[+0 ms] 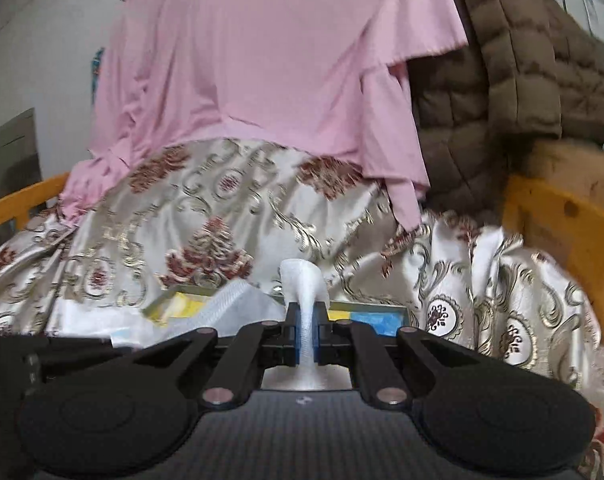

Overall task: Organize soft objects
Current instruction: 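Carry the grey face mask and white tissue over the frog tray, then lower the mask and tissue into the tray and open both tools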

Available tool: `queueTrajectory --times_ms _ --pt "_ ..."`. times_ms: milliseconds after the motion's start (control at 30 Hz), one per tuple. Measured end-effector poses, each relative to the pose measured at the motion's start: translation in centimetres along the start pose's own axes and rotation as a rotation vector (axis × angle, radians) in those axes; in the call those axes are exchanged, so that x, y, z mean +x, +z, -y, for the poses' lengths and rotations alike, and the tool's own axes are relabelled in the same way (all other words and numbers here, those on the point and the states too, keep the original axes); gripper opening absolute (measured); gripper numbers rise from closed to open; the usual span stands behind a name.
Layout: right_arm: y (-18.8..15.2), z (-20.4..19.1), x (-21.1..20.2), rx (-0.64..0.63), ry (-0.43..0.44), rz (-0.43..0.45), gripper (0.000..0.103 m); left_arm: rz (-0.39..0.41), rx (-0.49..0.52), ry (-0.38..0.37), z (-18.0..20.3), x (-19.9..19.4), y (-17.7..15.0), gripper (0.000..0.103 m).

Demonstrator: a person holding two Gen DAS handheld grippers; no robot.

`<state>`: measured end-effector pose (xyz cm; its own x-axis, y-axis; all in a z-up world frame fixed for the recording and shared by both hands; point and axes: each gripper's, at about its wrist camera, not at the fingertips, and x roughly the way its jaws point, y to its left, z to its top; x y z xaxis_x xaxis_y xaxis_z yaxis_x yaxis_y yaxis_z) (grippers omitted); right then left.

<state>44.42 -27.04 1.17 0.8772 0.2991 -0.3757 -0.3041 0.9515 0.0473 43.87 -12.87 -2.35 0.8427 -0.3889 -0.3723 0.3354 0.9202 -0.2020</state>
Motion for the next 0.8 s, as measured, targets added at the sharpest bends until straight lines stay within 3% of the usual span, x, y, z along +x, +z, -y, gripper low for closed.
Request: queueTrajectory --times_ms 333,800 --pt "-0.9 1.7 5.0 0.086 -0.024 -0.084 0.006 -0.086 -0.047 -0.017 -1.6 2.3 -2.1 0.012" --pt "-0.9 3.2 6.8 0.154 -0.097 -0.134 0.007 -0.154 -0.088 -0.03 -2.0 2.9 -1.8 0.016"
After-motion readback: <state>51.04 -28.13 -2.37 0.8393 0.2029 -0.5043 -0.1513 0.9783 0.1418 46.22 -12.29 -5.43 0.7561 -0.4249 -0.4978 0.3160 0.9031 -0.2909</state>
